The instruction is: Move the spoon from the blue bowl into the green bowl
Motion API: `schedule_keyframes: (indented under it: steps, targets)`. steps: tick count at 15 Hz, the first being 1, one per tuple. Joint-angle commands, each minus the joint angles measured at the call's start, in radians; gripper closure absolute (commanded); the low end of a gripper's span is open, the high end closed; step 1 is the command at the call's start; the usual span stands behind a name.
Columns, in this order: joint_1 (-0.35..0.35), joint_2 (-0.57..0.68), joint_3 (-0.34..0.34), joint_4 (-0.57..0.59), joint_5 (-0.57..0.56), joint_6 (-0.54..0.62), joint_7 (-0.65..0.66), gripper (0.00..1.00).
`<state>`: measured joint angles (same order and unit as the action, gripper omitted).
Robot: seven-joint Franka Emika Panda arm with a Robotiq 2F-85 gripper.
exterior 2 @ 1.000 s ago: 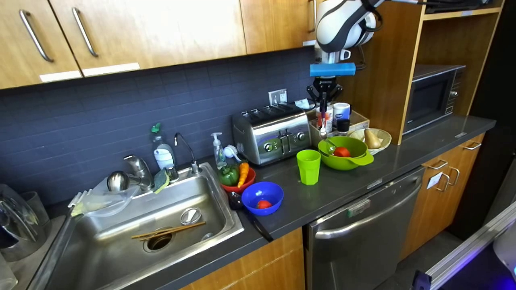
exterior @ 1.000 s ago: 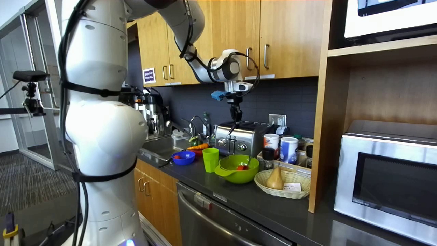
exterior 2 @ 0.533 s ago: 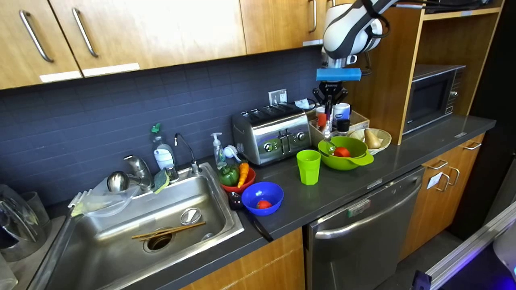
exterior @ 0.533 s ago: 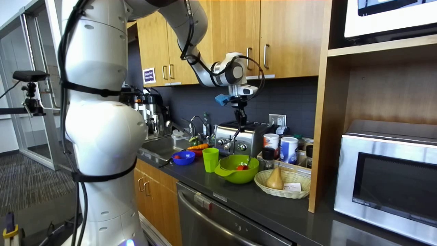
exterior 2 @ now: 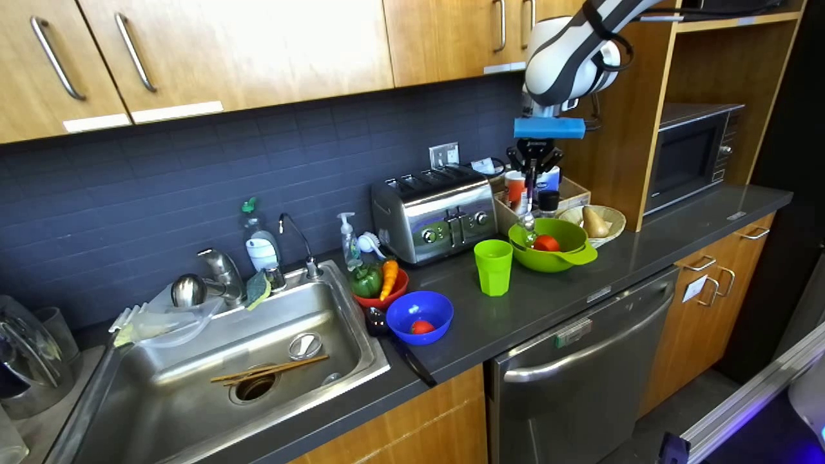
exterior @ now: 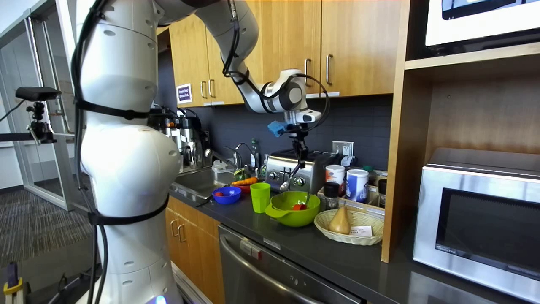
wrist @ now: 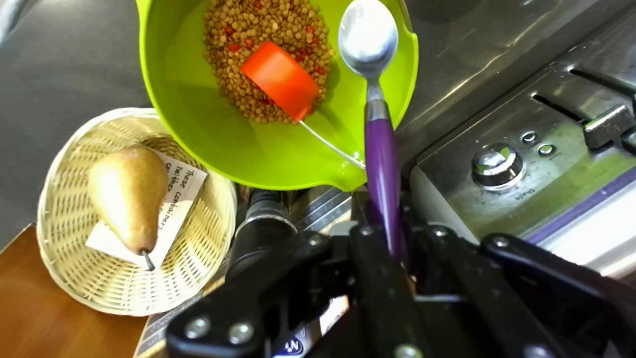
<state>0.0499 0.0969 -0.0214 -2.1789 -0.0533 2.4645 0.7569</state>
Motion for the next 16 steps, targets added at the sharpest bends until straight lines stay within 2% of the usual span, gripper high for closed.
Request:
schedule_keyframes:
  steps: [1, 16]
  targets:
    - [0.000, -0.024, 0.002, -0.053, -0.021, 0.053, -0.014, 0.96]
    - [0.026, 0.036, -0.011, -0.113, -0.165, 0.233, 0.041, 0.96]
